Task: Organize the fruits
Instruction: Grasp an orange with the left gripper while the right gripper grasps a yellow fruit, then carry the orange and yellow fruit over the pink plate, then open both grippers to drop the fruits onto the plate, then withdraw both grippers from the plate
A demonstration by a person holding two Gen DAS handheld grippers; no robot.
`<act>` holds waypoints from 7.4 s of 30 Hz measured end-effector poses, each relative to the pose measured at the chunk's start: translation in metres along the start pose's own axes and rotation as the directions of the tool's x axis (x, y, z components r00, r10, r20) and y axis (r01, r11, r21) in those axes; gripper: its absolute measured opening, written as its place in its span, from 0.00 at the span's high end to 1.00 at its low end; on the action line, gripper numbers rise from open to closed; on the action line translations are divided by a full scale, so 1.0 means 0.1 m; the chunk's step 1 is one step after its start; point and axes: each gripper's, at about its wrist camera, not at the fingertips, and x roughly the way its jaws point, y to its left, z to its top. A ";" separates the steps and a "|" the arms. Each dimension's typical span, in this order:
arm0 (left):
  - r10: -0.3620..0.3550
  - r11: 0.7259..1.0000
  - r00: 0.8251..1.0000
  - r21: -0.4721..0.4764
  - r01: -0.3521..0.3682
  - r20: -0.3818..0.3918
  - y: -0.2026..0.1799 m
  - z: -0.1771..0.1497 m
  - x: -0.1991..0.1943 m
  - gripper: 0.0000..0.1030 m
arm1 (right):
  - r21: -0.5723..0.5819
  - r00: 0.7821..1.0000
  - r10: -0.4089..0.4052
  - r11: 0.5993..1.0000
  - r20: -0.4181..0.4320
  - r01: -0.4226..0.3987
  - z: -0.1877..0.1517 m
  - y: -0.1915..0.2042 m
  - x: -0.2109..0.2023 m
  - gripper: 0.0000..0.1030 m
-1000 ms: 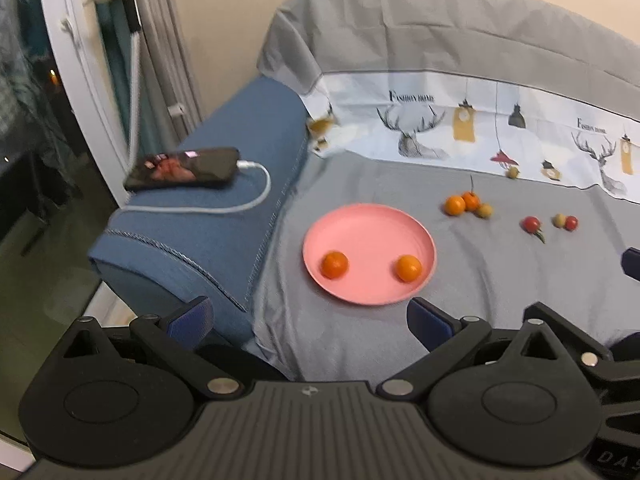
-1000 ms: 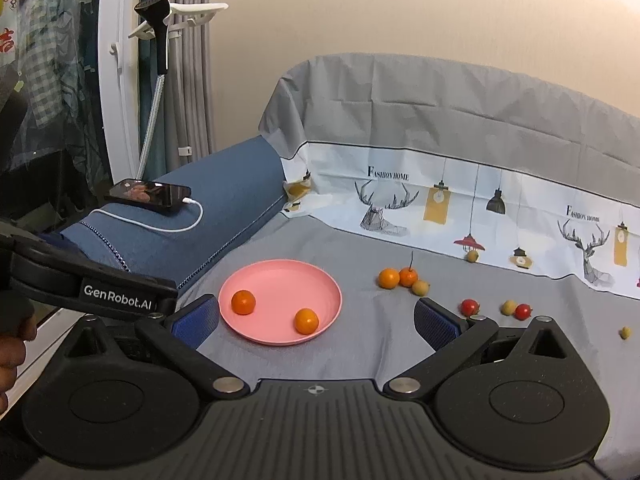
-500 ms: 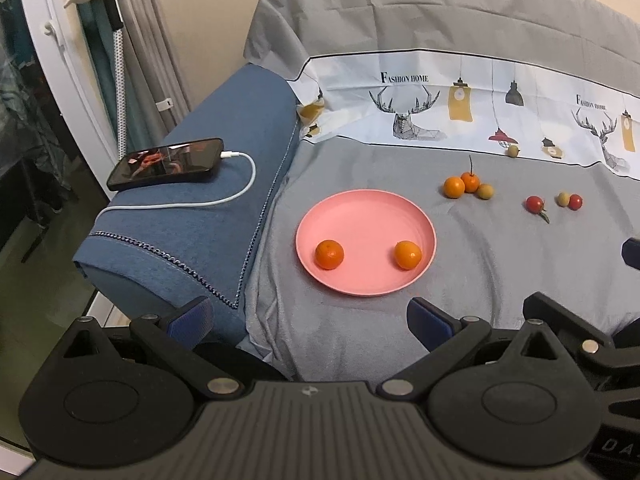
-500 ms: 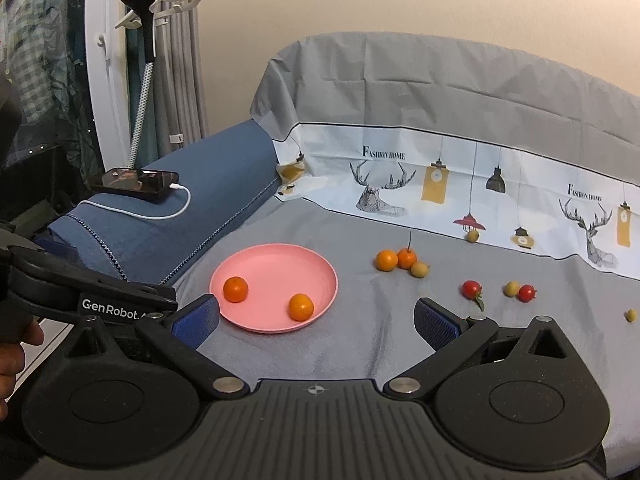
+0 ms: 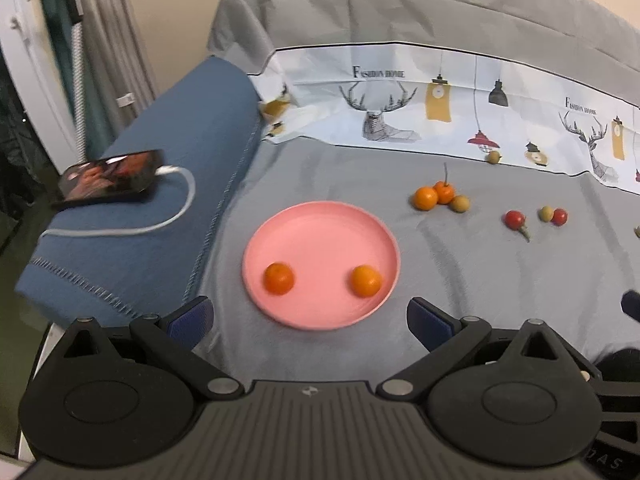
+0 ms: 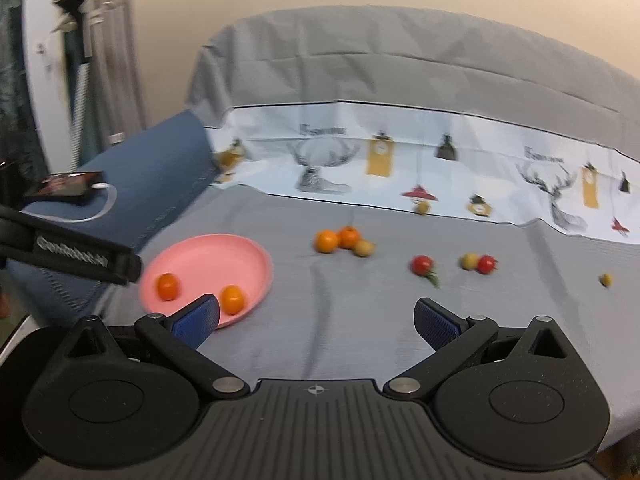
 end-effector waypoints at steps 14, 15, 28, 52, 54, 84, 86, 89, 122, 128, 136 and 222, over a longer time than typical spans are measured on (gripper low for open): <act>-0.185 0.982 0.978 0.017 0.187 -0.095 -0.98 0.89 1.42 0.00 | 0.251 0.904 -0.428 0.873 -0.012 0.417 0.13 -1.92 0.84 0.01; -0.173 0.983 0.979 0.036 0.178 -0.109 -1.06 0.94 1.55 0.00 | 0.274 0.882 -0.471 0.846 -0.015 0.457 0.14 -2.16 0.94 0.01; -0.105 0.986 0.961 0.100 0.134 -0.256 -1.42 1.29 3.11 0.00 | 0.470 0.755 -0.597 0.602 -0.272 0.645 -0.11 -4.28 2.41 0.01; -0.228 0.960 0.963 0.134 0.247 -0.142 -1.41 1.30 2.29 0.59 | 0.442 0.862 -0.506 0.764 -0.042 0.470 0.17 -3.83 1.90 0.76; -0.221 0.963 0.967 0.126 0.237 -0.128 -1.32 1.25 2.04 0.59 | 0.437 0.897 -0.443 0.808 0.004 0.397 0.27 -3.57 1.71 0.76; -0.195 0.977 0.978 -0.098 0.189 -0.066 0.39 -0.57 -0.29 0.59 | -0.033 0.966 0.258 0.966 0.027 -0.257 0.06 0.24 -0.33 0.76; -0.203 0.975 0.978 -0.101 0.197 -0.050 0.39 -0.59 -0.34 0.59 | -0.049 0.966 0.256 0.966 0.027 -0.254 0.05 0.27 -0.35 0.76; -0.211 0.973 0.977 -0.105 0.207 -0.030 0.38 -0.60 -0.38 0.59 | -0.067 0.967 0.252 0.966 0.021 -0.250 0.05 0.30 -0.36 0.76; -0.231 0.965 0.973 -0.137 0.225 -0.029 0.48 -0.62 -0.33 0.59 | -0.101 0.970 0.242 0.965 -0.018 -0.242 0.06 0.41 -0.30 0.76; -0.230 0.965 0.973 -0.141 0.223 -0.036 0.49 -0.61 -0.30 0.59 | -0.095 0.970 0.240 0.966 -0.026 -0.242 0.06 0.40 -0.26 0.76; -0.224 0.966 0.973 -0.147 0.214 -0.053 0.50 -0.58 -0.22 0.59 | -0.084 0.970 0.239 0.967 -0.046 -0.242 0.06 0.41 -0.17 0.76; -0.015 0.988 1.000 -0.153 0.019 0.027 0.51 -0.48 -0.26 0.00 | -0.118 0.993 0.109 0.987 -0.039 -0.113 0.10 0.59 -0.04 0.01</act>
